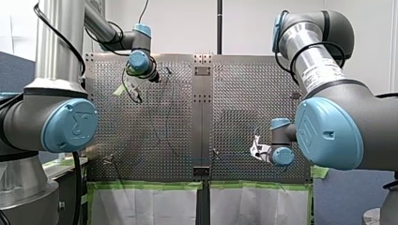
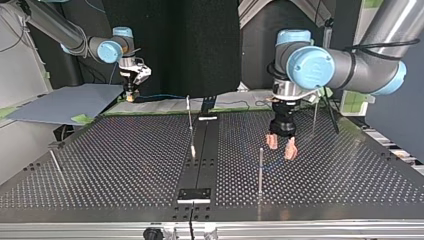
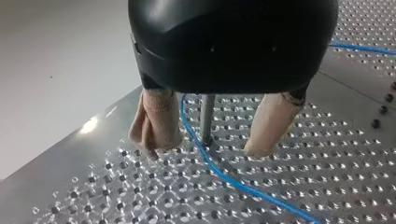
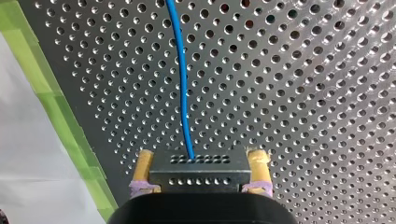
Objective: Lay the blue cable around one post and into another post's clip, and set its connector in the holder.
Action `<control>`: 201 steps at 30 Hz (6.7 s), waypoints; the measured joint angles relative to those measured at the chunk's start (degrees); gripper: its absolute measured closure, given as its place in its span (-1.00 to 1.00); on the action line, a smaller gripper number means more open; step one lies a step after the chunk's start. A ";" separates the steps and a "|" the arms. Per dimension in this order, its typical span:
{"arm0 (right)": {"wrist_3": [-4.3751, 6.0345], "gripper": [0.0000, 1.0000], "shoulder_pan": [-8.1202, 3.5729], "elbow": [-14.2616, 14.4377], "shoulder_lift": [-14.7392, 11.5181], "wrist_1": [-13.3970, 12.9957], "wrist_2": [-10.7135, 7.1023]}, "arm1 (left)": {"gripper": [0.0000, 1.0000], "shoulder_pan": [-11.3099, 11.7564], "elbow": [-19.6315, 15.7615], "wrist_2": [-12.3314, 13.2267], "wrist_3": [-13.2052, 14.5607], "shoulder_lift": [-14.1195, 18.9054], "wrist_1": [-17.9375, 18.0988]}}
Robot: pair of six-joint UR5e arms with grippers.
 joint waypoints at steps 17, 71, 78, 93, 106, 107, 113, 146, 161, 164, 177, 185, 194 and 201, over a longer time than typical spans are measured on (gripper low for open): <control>0.05 0.62 0.09 -0.01 0.17 0.02 -0.07 | -1.00 0.40 6.39 -1.39 0.88 -5.09 -2.01; 1.27 0.62 -2.61 -1.64 -8.12 8.94 2.36 | -1.00 0.19 15.28 -2.47 2.60 -10.82 -7.18; 2.01 0.62 -2.70 -1.74 -12.00 7.09 1.88 | -1.00 0.24 14.44 -2.52 3.12 -10.82 -7.18; 1.83 0.62 -3.09 -3.20 -17.31 6.21 3.17 | -1.00 0.40 13.41 -2.46 3.93 -10.81 -6.37; -1.18 0.62 -4.38 -2.89 -24.05 8.88 6.03 | -1.00 0.96 13.39 -2.32 3.49 -10.81 -6.06; -1.48 0.62 -4.56 -2.88 -24.66 8.90 6.19 | -1.00 0.96 13.40 -2.32 3.49 -10.82 -6.05; -4.27 0.62 -7.13 -3.53 -27.59 9.86 7.71 | -1.00 0.84 13.41 -2.08 3.72 -10.81 -6.04; -15.33 0.57 -13.74 -7.42 -22.30 12.57 -0.81 | -1.00 0.96 13.41 -1.37 3.98 -10.82 -5.86; -8.56 0.57 -13.61 -8.71 -22.31 16.33 -9.27 | -1.00 1.12 13.41 -1.37 3.97 -10.83 -5.77; -8.94 0.57 -13.32 -8.49 -22.31 16.57 -10.94 | -1.00 1.15 13.42 -1.32 3.81 -10.82 -5.79; -10.57 0.57 -12.13 -8.15 -22.33 16.60 -8.15 | -1.00 1.06 13.41 -0.86 4.59 -10.82 -5.73; -10.75 0.57 -11.62 -9.03 -22.32 17.37 -6.59 | -1.00 0.00 13.10 -0.46 4.92 -10.81 -5.91; -11.62 0.57 -12.98 -12.58 -22.14 21.90 -6.60 | -1.00 -0.67 13.08 0.10 4.63 -10.81 -5.91; -13.41 0.57 -13.99 -13.88 -20.78 25.08 -6.58 | -1.00 -0.99 13.08 0.10 4.69 -10.81 -5.80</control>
